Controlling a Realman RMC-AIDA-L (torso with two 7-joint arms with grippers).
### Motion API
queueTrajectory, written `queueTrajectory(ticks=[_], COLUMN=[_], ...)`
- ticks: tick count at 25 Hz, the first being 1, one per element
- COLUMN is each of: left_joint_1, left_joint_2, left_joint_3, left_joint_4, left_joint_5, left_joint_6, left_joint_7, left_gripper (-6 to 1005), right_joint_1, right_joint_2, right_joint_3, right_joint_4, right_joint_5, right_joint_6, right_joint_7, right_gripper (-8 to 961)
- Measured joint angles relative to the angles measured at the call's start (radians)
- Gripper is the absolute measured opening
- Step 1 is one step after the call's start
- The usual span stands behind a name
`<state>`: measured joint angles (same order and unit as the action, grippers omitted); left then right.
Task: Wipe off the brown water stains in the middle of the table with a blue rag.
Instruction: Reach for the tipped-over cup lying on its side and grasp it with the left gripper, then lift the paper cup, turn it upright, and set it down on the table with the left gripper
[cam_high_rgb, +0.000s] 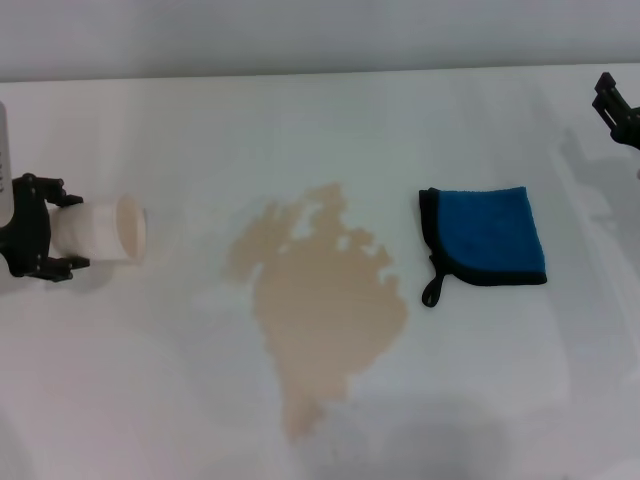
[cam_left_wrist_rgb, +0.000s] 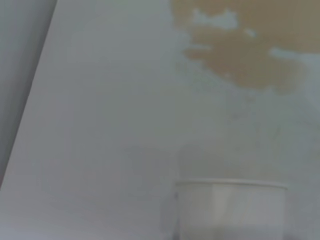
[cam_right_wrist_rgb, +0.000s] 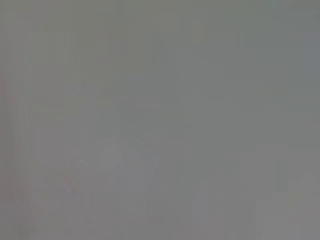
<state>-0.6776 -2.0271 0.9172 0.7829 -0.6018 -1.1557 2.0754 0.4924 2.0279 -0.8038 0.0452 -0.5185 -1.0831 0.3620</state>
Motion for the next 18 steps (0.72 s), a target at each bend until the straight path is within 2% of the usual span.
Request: queueTrajectory(ticks=[5, 9, 10, 14, 18], left_joint_1=[0.003, 0.006, 0.006, 0.016, 0.062], left_joint_2=[-0.003, -0.009, -0.009, -0.004, -0.007], left_joint_3=[-0.002, -0.009, -0.013, -0.064, -0.101], left_joint_4=[-0.001, 0.010, 0.013, 0.022, 0.027], left_joint_5=[-0.003, -0.027, -0.054, -0.199, -0.385], left_joint_6=[0.014, 0.017, 0.016, -0.011, -0.034], left_joint_7=[0.001, -0.003, -0.004, -0.006, -0.003], left_gripper=[818, 711, 684, 683, 682], right_joint_1=[0.000, -0.002, -0.004, -0.010, -0.011], right_joint_2=[0.000, 0.000, 0.000, 0.000, 0.000], right_joint_3=[0.000, 0.000, 0.000, 0.000, 0.000], right_joint_4=[-0.002, -0.004, -0.005, -0.005, -0.007], right_joint_5=[0.000, 0.000, 0.000, 0.000, 0.000], right_joint_6=[0.001, 0.005, 0.005, 0.002, 0.001], right_joint_7=[0.000, 0.000, 0.000, 0.000, 0.000], right_gripper=[792, 792, 791, 791, 791])
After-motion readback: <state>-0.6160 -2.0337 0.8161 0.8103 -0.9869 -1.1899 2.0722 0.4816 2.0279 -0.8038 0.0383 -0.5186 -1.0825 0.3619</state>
